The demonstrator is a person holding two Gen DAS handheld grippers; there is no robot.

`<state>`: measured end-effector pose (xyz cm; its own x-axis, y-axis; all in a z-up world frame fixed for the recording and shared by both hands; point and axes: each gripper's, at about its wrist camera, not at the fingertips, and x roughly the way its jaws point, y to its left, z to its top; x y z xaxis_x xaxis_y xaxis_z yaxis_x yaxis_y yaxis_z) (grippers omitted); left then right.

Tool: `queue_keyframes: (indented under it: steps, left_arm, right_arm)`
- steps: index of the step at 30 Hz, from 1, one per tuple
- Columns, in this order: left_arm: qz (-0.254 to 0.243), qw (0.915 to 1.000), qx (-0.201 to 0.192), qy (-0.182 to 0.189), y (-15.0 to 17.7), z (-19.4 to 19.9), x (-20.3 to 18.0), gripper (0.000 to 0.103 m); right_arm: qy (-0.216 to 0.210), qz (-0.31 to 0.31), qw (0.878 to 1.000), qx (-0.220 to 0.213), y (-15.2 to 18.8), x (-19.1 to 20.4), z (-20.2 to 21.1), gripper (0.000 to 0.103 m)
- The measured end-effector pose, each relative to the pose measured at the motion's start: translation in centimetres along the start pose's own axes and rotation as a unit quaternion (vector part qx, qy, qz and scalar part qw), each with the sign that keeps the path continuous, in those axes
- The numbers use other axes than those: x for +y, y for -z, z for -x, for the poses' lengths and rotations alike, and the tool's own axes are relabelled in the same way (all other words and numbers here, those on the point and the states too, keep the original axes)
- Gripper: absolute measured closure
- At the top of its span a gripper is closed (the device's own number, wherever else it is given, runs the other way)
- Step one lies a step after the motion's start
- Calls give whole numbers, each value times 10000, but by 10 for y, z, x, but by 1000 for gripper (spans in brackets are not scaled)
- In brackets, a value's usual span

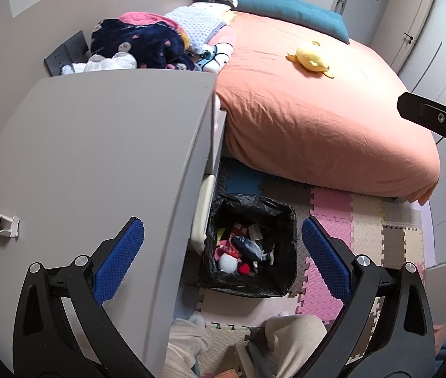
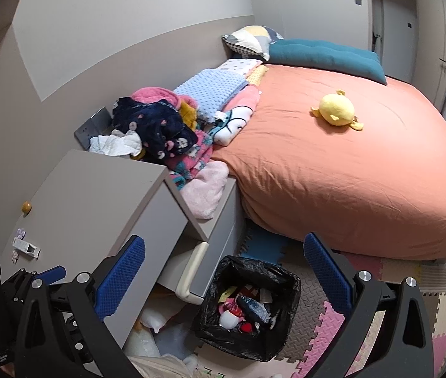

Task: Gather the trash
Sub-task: 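Move both open tools back over the desk toward the white box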

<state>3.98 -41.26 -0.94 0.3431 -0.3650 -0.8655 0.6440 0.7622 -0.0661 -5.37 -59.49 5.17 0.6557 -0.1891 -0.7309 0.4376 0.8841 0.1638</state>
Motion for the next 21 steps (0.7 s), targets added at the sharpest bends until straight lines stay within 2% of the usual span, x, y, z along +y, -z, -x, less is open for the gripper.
queue_keyframes:
  steps: [21]
  left_arm:
    - [399, 9987, -187, -244, 17, 31, 68, 6]
  right_arm:
    - [-418, 489, 9979, 75, -4, 86, -12, 3]
